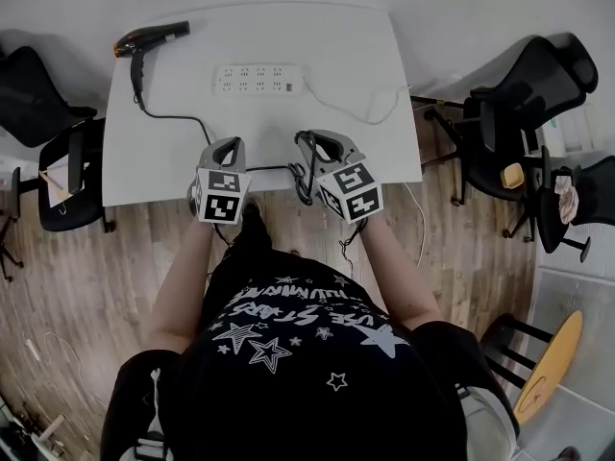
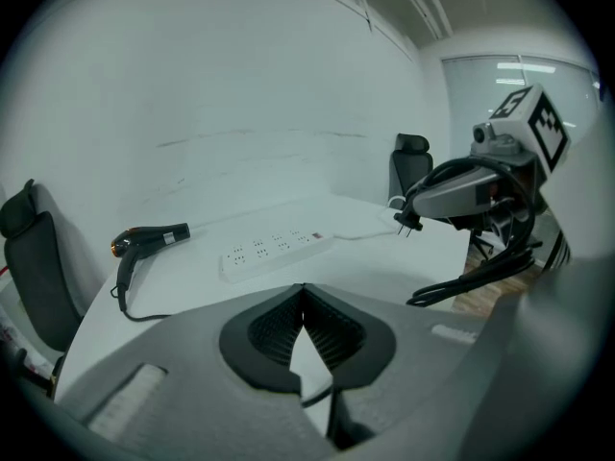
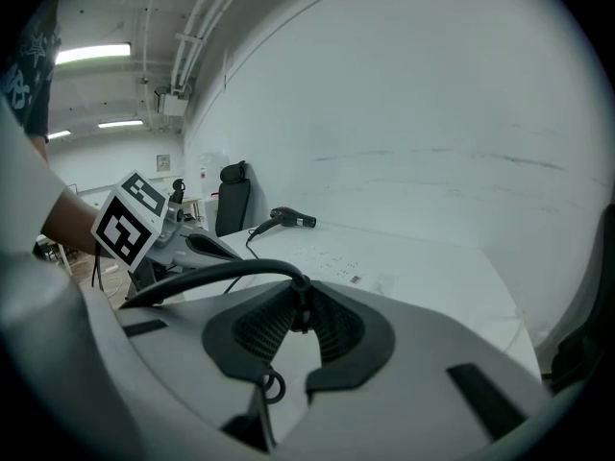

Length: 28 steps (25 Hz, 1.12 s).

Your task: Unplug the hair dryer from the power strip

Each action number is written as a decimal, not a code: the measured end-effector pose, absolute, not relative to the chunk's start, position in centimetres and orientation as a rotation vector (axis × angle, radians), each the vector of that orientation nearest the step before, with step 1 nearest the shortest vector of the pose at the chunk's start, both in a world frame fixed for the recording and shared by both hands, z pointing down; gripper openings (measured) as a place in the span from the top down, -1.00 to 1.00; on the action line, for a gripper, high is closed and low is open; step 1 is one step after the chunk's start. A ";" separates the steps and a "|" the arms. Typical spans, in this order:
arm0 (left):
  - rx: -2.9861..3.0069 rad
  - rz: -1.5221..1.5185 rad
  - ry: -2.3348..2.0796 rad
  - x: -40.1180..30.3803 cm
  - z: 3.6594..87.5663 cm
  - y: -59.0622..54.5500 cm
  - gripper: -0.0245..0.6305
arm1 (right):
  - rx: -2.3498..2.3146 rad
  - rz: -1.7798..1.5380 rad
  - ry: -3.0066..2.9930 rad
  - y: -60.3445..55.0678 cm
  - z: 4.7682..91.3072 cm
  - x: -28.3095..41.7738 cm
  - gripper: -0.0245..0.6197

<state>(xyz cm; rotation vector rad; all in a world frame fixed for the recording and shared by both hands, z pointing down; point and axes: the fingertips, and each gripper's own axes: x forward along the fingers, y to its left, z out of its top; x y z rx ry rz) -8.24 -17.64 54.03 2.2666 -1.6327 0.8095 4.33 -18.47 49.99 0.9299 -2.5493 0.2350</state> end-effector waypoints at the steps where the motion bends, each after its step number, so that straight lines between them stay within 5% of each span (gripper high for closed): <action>1: 2.259 0.808 -1.636 -8.0 54.0 -16.7 0.90 | 0.919 0.239 -2.556 -17.7 50.0 4.5 0.73; 28: 2.084 0.766 -1.756 -4.9 53.2 -1.6 0.90 | 0.897 0.321 -2.641 -8.1 51.4 9.0 0.74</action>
